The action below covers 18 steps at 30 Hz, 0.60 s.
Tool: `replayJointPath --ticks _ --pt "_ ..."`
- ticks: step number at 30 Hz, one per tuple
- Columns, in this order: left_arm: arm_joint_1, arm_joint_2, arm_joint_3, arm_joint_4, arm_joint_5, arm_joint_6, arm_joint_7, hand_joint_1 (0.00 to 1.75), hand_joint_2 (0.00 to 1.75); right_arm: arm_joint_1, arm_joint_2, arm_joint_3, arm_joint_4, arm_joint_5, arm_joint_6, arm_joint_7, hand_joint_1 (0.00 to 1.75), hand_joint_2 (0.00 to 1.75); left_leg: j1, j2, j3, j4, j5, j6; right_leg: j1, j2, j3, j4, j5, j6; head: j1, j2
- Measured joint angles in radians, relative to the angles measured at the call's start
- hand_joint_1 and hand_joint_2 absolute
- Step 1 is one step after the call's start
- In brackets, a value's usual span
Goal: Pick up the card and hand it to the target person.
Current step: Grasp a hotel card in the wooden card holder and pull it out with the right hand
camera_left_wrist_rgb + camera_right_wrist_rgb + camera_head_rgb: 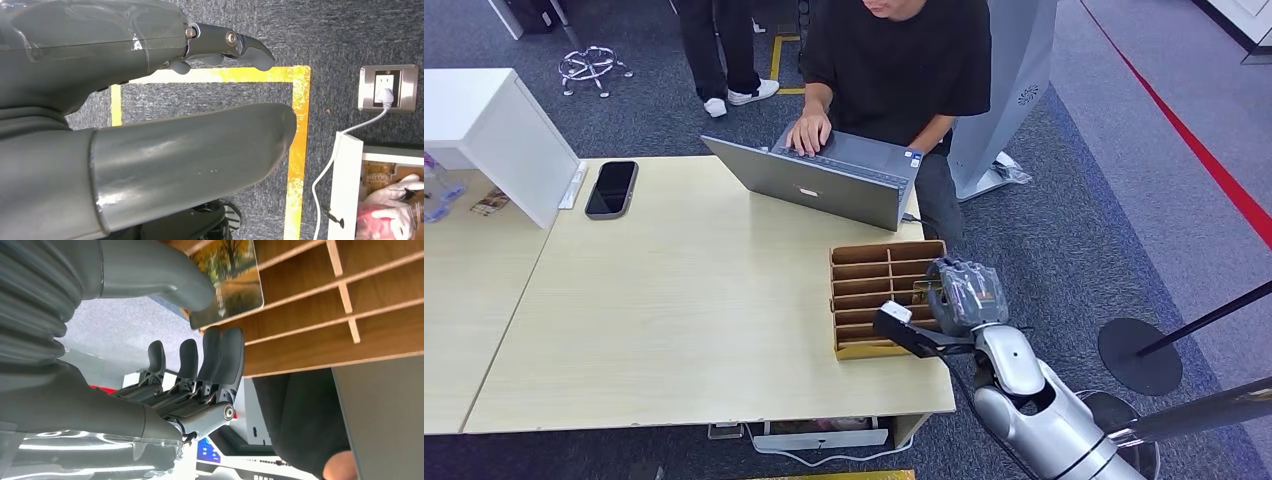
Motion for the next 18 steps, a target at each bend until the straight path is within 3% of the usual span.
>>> replayJointPath --ticks 18 --pt "-0.005 -0.001 0.000 0.000 0.008 -0.002 0.000 0.00 0.00 -0.021 0.011 0.035 0.052 -0.037 0.021 -0.010 1.05 1.75 0.000 0.000 0.000 0.000 0.000 0.000 0.000 0.000 0.000 0.000 0.000 0.000 0.000 0.000"
